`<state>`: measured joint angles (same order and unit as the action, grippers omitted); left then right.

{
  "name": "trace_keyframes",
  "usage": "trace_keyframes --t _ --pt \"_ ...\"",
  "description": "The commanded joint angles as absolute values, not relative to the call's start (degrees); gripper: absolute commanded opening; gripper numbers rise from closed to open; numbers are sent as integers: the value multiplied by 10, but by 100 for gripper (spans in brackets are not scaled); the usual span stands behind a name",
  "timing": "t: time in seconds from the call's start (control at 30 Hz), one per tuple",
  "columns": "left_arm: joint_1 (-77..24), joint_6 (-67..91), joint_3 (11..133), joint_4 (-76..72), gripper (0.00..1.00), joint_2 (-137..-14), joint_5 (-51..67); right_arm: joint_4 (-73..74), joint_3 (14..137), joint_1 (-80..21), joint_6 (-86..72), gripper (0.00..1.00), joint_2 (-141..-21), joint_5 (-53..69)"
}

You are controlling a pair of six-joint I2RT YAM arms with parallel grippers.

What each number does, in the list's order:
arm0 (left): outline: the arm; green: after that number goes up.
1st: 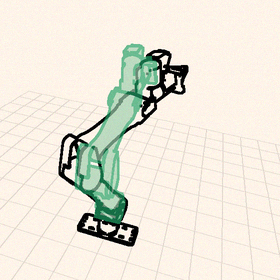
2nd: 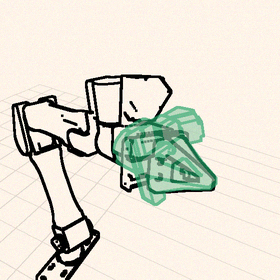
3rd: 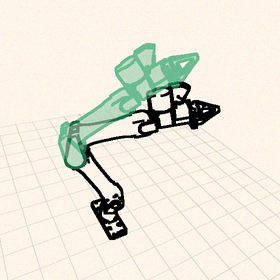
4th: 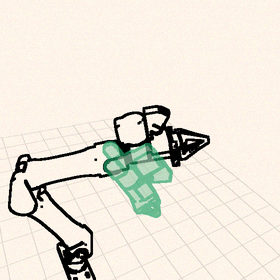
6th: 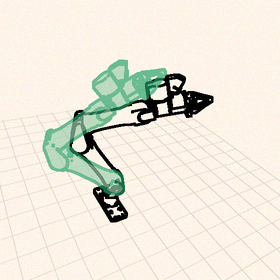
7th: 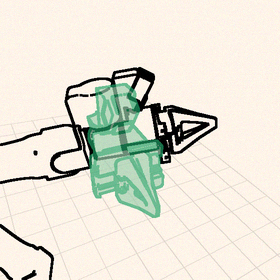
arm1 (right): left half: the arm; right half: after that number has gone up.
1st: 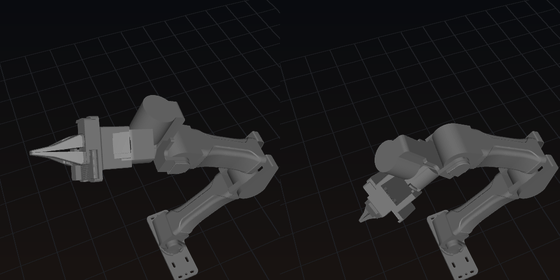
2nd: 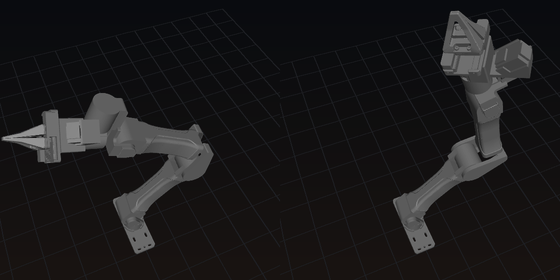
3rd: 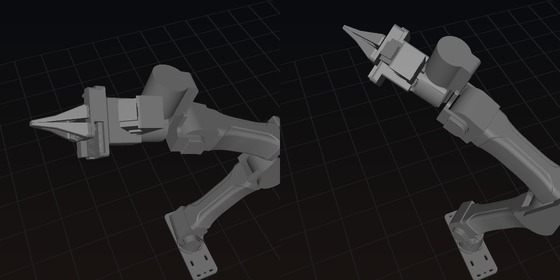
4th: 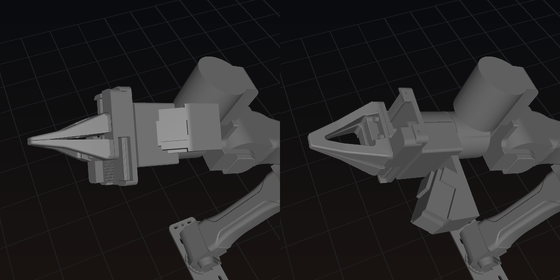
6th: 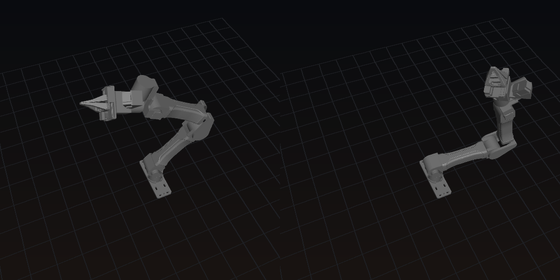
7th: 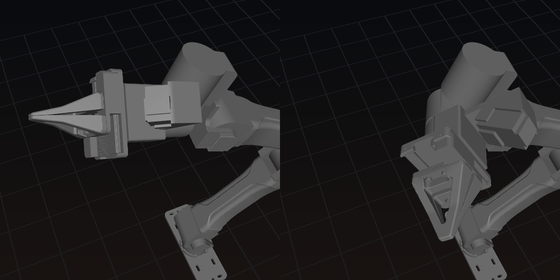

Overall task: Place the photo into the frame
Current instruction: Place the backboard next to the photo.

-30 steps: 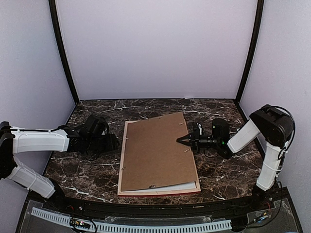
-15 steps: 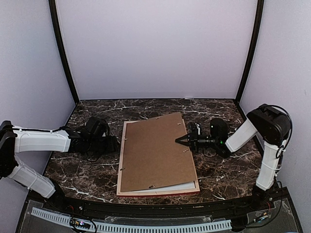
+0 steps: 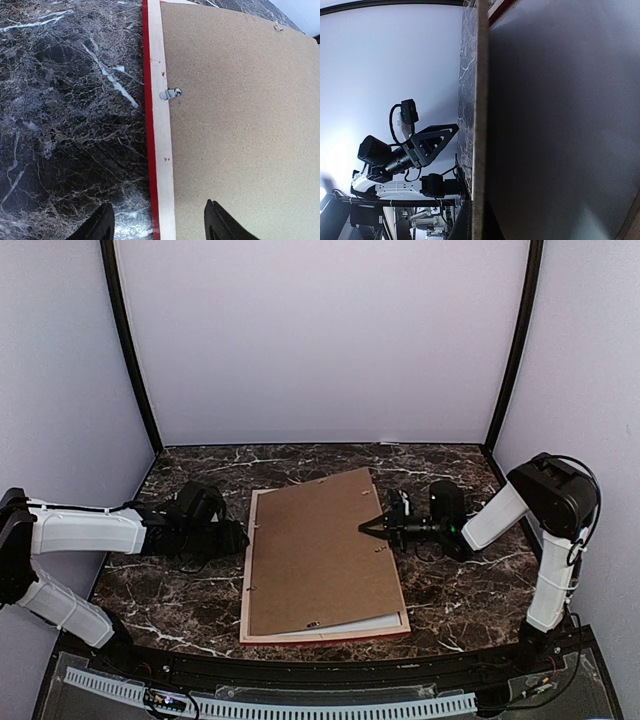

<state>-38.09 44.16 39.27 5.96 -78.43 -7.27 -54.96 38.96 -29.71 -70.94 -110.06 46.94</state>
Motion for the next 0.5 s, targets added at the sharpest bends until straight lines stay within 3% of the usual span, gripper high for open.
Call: trace_keyframes --t 0.0,0.13,0.23,0.47 --pt "-378 444 385 56 64 -783 -68 -547 410 -305 -677 0 -1101 479" --pt "-378 445 385 55 64 -783 -67 -548 407 -305 -677 0 -1100 476" --pt "-378 444 386 53 64 -785 -64 -547 404 -305 -677 5 -1099 471" --pt "-379 443 385 43 64 -794 -45 -502 408 -306 -655 27 -1090 454"
